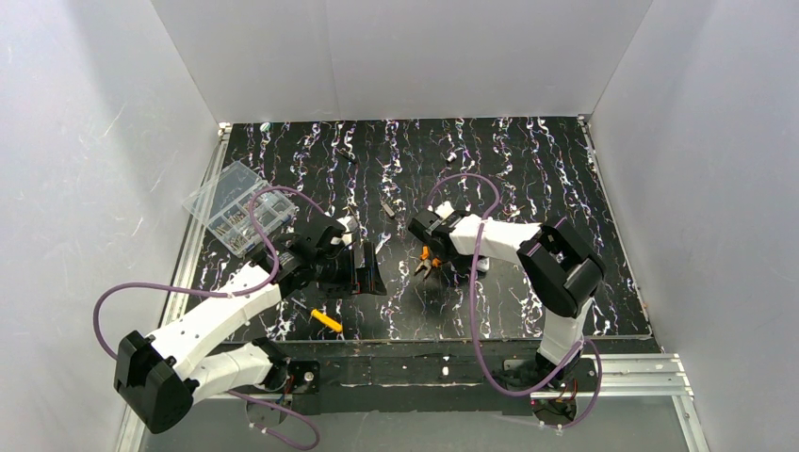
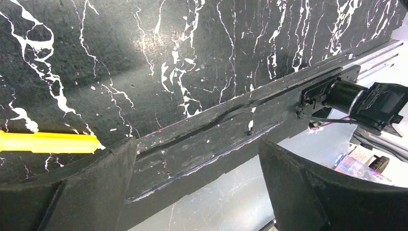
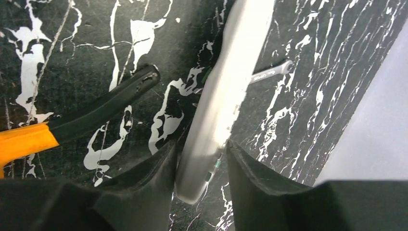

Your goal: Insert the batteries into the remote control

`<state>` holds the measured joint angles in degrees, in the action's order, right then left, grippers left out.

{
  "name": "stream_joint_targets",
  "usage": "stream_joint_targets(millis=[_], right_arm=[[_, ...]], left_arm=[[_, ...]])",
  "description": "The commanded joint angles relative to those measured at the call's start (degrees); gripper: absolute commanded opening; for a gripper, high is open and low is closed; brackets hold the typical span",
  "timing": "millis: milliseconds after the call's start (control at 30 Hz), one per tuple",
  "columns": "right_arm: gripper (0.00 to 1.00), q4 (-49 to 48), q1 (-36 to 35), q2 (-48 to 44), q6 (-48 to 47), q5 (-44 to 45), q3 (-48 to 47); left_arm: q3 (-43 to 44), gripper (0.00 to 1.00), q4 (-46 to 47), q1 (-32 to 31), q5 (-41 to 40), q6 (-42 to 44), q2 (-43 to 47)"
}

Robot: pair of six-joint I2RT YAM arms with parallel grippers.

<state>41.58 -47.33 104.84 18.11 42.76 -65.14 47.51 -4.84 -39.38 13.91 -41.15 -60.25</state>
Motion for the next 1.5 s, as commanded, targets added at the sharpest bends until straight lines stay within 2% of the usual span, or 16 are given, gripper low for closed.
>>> stream_joint_targets(millis=[0,133,400,567,767,967,1167,1333,1467], right_arm=[[0.53,-0.18,-0.31,0.28,0.49,-1.85,-2.18],[0.6,-0.24,-0.33,0.19,0.39,-2.35,-2.22],[0.63,-3.09,-0.31,-5.25,0.46,-6.09,-1.24],[0.64,-11.04,-0.03,-12.71,-0.45,-12.22,1.61],[0.64,-21.88,4.5,-23.94,2.18,-21.96,7.72],[0.63,-37.32,11.9,-35.97,2.53,-36.08,18.11],[0.63,-50.86,19.86,-48.0,7.3,-38.74,32.33],[0.63,-68.71,29.42,-60.09,15.51,-45.6,48.82],[0.63,-65.89,30.63,-64.8,14.26,-44.22,51.31]], left_arm=[[0.62,0.98,-4.91,0.61,-0.19,0.09,-0.66],[0.41,0.98,-4.58,0.66,-0.3,-0.19,-0.33],[2.98,0.98,-8.37,0.73,-2.2,2.18,-1.6],[4.4,0.98,-11.43,0.75,-7.35,2.18,-1.47],[2.8,0.98,-10.86,0.88,-10.34,3.56,1.2],[3.87,0.98,-11.58,0.87,-13.0,5.81,1.35],[4.45,0.98,-12.57,0.87,-19.36,6.48,1.97],[3.06,0.98,-11.26,0.87,-20.17,7.56,2.99],[0.67,0.98,-8.52,0.83,-19.07,7.75,4.22]])
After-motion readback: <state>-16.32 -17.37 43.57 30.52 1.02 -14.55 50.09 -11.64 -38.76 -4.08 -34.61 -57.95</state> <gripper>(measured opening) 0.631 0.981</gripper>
